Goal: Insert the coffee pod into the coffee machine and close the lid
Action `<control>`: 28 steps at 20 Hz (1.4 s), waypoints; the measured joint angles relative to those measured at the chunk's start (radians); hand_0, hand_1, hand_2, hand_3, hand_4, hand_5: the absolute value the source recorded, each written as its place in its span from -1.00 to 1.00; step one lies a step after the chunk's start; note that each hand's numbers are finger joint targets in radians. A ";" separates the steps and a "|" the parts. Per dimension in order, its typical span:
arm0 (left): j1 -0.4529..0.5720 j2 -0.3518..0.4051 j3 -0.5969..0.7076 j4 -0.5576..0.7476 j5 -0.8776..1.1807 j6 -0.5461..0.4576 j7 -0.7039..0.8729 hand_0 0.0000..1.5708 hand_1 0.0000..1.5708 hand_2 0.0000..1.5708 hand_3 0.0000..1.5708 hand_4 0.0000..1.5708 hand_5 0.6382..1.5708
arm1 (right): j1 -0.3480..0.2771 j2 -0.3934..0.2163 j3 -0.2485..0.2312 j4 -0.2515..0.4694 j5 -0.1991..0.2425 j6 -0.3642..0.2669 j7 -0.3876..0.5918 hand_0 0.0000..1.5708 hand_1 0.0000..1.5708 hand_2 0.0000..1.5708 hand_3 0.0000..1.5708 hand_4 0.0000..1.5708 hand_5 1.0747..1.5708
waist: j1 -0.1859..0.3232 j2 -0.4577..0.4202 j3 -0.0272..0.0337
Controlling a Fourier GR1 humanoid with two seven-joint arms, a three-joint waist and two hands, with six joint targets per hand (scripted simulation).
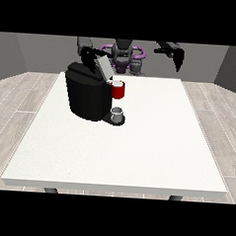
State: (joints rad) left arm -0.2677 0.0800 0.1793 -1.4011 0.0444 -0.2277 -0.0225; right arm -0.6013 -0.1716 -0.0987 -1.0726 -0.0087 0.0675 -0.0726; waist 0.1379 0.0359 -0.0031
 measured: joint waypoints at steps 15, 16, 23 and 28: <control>0.019 0.021 -0.015 0.027 -0.014 0.030 -0.046 -1.00 -1.00 -1.00 -1.00 -0.83 1.00 | -0.107 0.024 0.027 0.064 0.043 0.001 0.010 -1.00 -1.00 -1.00 -1.00 -0.73 1.00 | -0.011 0.030 0.0027; 0.024 0.027 -0.008 0.044 -0.014 0.029 -0.065 -1.00 -1.00 -1.00 -1.00 -0.82 1.00 | -0.111 0.039 0.039 0.057 0.050 -0.007 0.023 -1.00 -1.00 -1.00 -1.00 -0.82 1.00 | -0.018 0.028 0.0033; 0.001 0.035 -0.009 0.061 -0.014 0.043 -0.064 -1.00 -1.00 -1.00 -1.00 -0.82 1.00 | -0.180 0.080 0.086 0.065 0.119 -0.053 0.040 -1.00 -1.00 -1.00 -1.00 -0.84 1.00 | -0.002 0.034 0.0030; 0.020 0.024 -0.025 0.048 -0.010 0.046 -0.066 -1.00 -1.00 -1.00 -1.00 -1.00 1.00 | -0.201 0.085 0.091 0.081 0.143 -0.051 0.029 -1.00 -1.00 -1.00 -1.00 -0.91 1.00 | 0.004 0.026 0.0030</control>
State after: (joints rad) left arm -0.2473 0.1044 0.1547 -1.3534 0.0341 -0.1818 -0.0885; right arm -0.8020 -0.0863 -0.0073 -0.9912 0.1341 0.0169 -0.0432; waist 0.1415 0.0619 0.0000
